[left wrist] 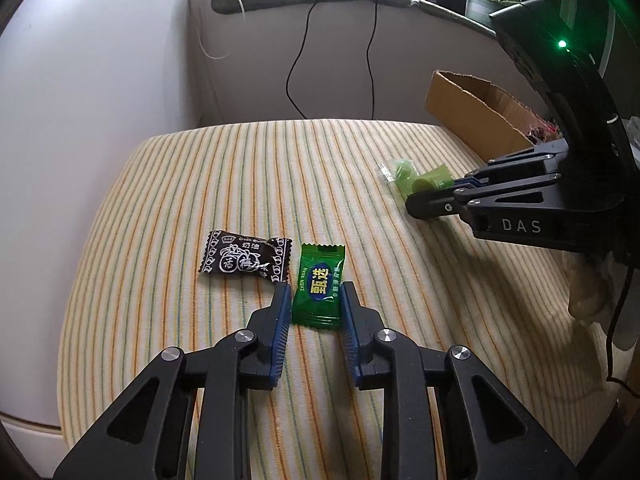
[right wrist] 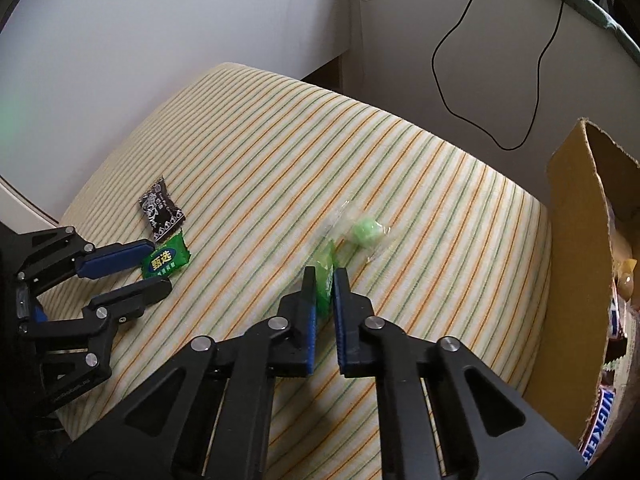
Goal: Organize snacks
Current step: 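Grasp the dark green candy with the left gripper while the right gripper grasps the light green candy, then carry both green candies over the box with both grippers, then open both grippers to drop the green candies into the box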
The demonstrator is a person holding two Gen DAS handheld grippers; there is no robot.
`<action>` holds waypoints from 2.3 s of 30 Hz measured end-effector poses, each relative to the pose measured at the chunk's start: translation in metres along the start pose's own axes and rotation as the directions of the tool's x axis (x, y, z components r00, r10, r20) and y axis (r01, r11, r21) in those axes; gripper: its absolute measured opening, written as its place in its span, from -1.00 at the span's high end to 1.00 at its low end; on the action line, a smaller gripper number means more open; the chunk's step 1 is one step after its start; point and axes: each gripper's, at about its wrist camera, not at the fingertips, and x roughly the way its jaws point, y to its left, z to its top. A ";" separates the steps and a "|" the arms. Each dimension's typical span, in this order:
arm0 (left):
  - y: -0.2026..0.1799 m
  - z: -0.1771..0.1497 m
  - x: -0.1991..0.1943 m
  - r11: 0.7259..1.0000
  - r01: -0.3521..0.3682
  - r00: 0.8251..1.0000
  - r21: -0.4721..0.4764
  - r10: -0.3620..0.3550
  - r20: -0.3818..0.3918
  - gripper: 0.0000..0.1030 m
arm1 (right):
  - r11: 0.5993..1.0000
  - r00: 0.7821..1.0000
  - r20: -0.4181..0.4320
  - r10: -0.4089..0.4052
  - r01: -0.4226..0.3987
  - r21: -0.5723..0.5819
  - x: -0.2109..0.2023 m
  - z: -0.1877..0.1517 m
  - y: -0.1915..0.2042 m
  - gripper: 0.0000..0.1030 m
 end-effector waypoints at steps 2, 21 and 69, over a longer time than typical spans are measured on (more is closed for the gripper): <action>0.001 -0.002 -0.004 1.000 0.009 1.000 -0.010 -0.009 0.004 0.55 | 1.000 1.000 0.002 0.017 -0.017 0.007 -0.002 -0.001 -0.001 0.89; -0.032 0.020 -0.035 0.999 0.054 0.995 0.000 -0.053 0.087 0.56 | 0.991 0.985 0.132 0.113 -0.121 0.056 -0.072 -0.022 -0.029 0.90; -0.229 0.110 0.004 0.950 0.224 0.961 0.217 -0.253 0.116 0.54 | 0.958 0.968 0.246 -0.056 -0.018 0.286 -0.146 -0.048 -0.231 0.90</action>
